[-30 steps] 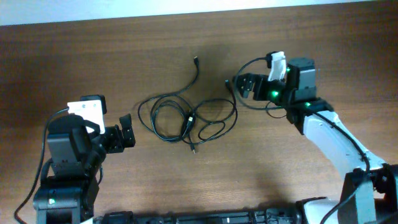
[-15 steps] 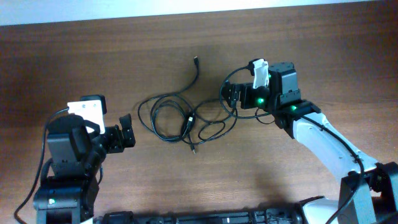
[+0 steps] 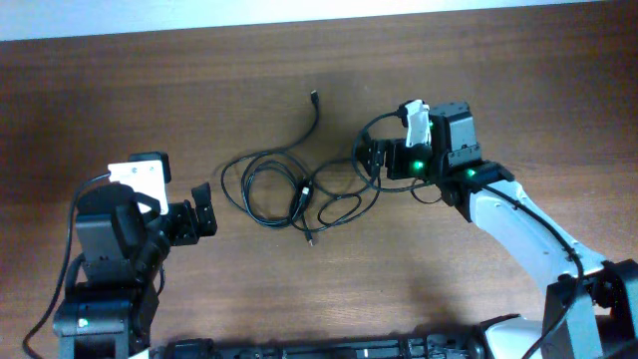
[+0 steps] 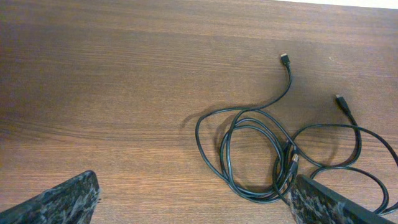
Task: Untangle cables
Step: 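Reach the right gripper down into the cable pile and grasp a strand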
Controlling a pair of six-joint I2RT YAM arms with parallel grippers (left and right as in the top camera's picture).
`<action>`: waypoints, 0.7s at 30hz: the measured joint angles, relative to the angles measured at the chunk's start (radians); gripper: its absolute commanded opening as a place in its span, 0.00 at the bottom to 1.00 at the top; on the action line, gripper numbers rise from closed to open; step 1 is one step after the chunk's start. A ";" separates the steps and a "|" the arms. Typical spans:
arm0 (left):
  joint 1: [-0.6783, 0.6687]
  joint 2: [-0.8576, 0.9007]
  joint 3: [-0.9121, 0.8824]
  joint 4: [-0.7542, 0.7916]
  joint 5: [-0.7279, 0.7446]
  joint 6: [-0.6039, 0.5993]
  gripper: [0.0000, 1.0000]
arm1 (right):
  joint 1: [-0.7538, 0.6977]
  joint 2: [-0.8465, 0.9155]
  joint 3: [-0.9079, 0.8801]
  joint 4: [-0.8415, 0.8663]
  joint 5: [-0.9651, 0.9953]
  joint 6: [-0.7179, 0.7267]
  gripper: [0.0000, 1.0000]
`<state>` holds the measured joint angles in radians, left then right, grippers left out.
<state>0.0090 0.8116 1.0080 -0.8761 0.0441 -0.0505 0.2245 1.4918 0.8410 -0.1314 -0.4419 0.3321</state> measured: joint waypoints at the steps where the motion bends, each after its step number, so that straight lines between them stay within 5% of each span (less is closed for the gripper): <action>1: 0.000 0.000 0.000 0.000 0.000 0.000 0.99 | 0.000 0.000 0.000 0.001 0.005 0.000 0.98; 6: 0.000 0.000 0.000 -0.001 0.000 0.000 0.99 | 0.000 0.002 0.060 -0.092 0.021 -0.002 0.99; 14: 0.000 0.000 0.000 0.000 0.000 0.000 0.99 | 0.179 0.002 0.208 -0.227 0.032 0.009 0.75; 17: 0.000 0.000 0.000 0.000 0.000 0.000 0.99 | 0.248 0.002 0.209 -0.281 0.031 0.117 0.98; 21: 0.000 0.000 0.000 -0.001 0.000 0.000 0.99 | 0.331 0.002 0.210 -0.329 0.030 0.311 0.99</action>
<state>0.0090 0.8116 1.0080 -0.8772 0.0437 -0.0505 0.5556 1.4937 1.0508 -0.4606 -0.4118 0.6426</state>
